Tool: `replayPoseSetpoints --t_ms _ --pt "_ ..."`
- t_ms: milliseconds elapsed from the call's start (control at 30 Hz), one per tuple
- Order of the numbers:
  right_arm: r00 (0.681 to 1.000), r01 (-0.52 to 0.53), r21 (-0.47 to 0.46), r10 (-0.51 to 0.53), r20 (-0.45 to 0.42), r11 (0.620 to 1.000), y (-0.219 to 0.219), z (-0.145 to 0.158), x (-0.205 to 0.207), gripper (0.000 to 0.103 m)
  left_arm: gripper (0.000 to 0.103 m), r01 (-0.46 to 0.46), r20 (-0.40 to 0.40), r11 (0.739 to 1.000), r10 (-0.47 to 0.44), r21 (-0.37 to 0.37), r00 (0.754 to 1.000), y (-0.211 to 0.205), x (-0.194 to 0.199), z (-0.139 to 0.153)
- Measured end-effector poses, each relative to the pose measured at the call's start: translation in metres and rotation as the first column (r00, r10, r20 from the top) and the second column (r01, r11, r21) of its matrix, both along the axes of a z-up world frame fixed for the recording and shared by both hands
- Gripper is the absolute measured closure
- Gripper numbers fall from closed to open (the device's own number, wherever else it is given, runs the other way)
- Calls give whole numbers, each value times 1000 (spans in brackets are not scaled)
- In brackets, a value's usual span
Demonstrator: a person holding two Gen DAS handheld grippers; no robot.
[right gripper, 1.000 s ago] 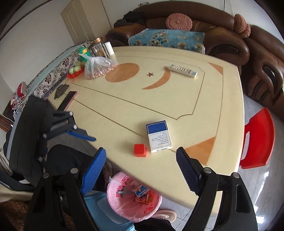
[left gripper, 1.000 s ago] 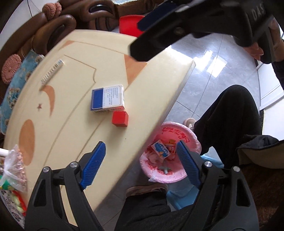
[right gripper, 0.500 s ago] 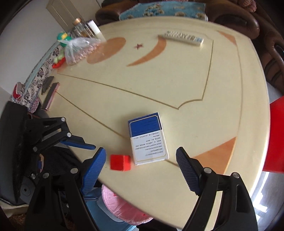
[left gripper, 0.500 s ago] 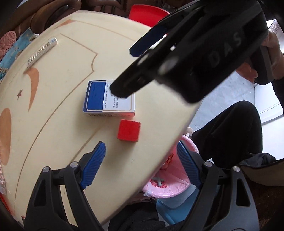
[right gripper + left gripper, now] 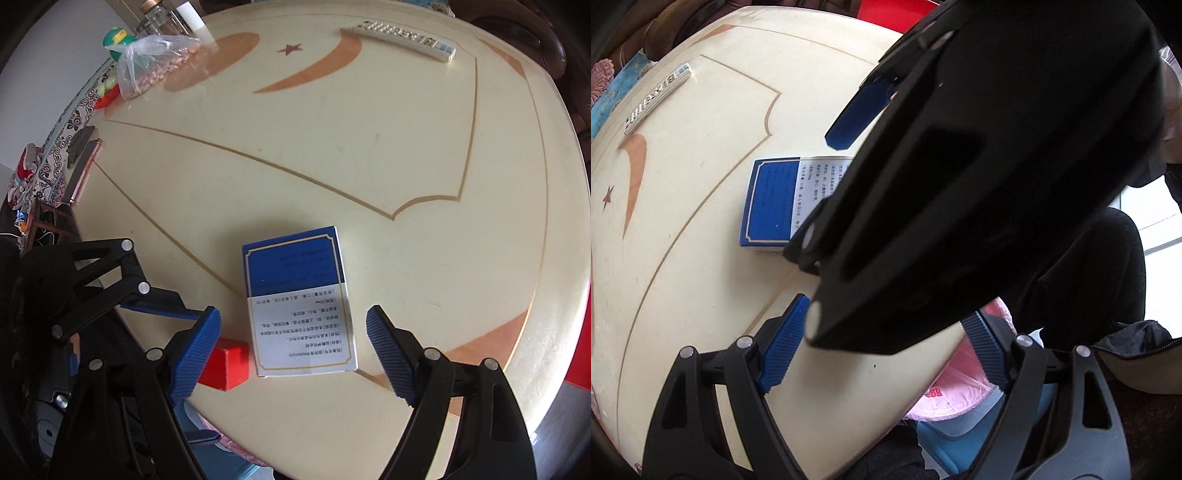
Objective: Collect trash
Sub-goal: 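Grasp the red cube with the left tool while the right tool grasps the blue cigarette box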
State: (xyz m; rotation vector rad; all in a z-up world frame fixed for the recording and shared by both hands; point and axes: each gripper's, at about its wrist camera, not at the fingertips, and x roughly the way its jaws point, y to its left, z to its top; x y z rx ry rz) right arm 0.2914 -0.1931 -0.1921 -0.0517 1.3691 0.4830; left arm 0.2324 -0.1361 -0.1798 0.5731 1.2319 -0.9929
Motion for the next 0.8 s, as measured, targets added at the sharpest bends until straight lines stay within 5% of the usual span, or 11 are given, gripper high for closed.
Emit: replayPoseSetpoints --t_ms 200,633,800 --pt "1000 6 -18 -6 -1 1000 1 -10 1 24 23 21 17 999 -20 -34 1000 -1 -6 -1" --pt "998 -5 -117 13 62 993 15 -11 -3 25 48 -53 2 998 54 -40 999 10 -3 -5" --pt "993 9 -194 14 115 981 18 -10 -6 40 57 -69 15 997 69 -25 997 11 -4 -5"
